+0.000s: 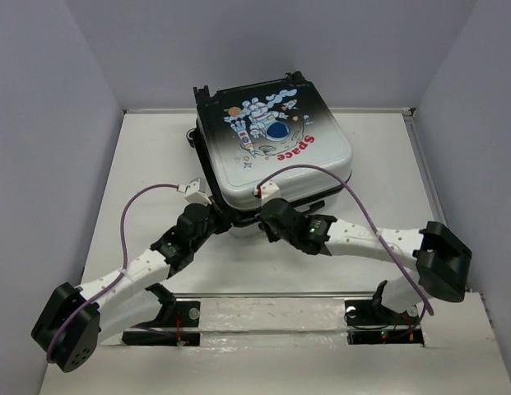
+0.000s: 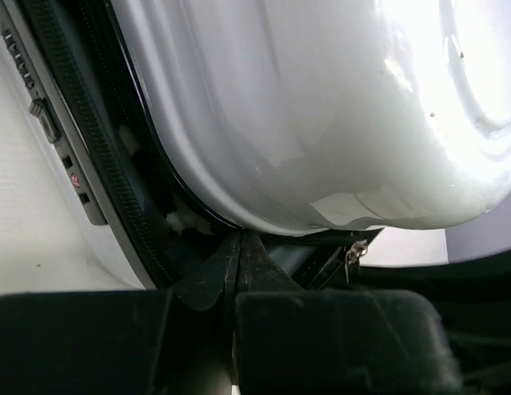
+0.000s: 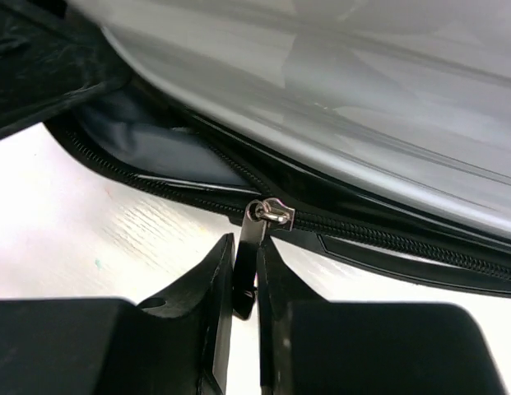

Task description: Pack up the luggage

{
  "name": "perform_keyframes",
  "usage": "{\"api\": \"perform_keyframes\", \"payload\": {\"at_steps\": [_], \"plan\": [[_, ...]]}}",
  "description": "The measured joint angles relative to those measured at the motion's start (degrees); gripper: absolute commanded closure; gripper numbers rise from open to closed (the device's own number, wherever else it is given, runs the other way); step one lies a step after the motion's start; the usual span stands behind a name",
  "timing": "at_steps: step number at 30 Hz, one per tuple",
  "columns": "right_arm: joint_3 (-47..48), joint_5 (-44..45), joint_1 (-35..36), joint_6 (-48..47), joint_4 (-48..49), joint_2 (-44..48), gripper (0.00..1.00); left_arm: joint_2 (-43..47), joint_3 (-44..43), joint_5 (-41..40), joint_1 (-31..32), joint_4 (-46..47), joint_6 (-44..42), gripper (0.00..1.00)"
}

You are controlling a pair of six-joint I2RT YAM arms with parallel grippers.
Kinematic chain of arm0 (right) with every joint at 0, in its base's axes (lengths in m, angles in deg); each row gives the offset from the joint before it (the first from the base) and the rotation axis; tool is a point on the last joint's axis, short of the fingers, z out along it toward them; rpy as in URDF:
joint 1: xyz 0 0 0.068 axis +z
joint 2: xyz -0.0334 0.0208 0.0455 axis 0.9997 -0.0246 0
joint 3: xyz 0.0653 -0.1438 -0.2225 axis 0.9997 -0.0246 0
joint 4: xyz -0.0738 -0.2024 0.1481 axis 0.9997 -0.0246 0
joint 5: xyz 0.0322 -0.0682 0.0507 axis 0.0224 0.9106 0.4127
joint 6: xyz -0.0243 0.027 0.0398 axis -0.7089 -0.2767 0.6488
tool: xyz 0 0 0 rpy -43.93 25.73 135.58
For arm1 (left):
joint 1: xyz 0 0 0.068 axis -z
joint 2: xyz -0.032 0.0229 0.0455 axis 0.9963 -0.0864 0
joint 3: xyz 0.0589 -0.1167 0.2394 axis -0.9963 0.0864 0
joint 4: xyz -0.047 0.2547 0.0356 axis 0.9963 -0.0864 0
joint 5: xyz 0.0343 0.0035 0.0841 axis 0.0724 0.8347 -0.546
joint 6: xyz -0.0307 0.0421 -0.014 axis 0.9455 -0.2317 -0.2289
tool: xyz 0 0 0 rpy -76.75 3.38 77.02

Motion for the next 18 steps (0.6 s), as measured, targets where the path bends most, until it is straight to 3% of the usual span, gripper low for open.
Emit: {"api": "perform_keyframes", "payload": {"at_steps": [4,8,11,12,13,16,18], "plan": [[6.56,7.52,5.09,0.59,-1.62,-6.93,0.93,0.59,0.0,-2.29,-1.03,-1.25,-0.63,0.94],[5.4,8.2,5.97,1.36,0.15,-6.21,0.93,2.56,0.02,-3.08,-1.29,-2.71,-0.74,0.94],[1.49,7.58,6.12,2.12,3.67,-3.21,0.93,4.37,0.04,-2.05,-0.94,-3.82,-0.63,0.71],[-0.9,7.34,6.25,2.49,5.11,-1.29,0.93,5.25,0.02,-1.36,-0.63,-4.39,-0.59,0.48],[-2.75,7.21,6.36,2.8,5.99,0.22,0.93,5.86,0.0,-0.94,-0.37,-5.18,-0.7,0.35],[-9.77,5.64,6.97,4.66,7.34,8.83,0.93,10.16,-2.32,1.66,1.42,-10.23,-1.29,0.04],[-14.25,4.85,8.0,6.16,7.23,15.47,0.93,13.46,-6.69,2.34,2.38,-16.61,-3.26,0.01]]}}
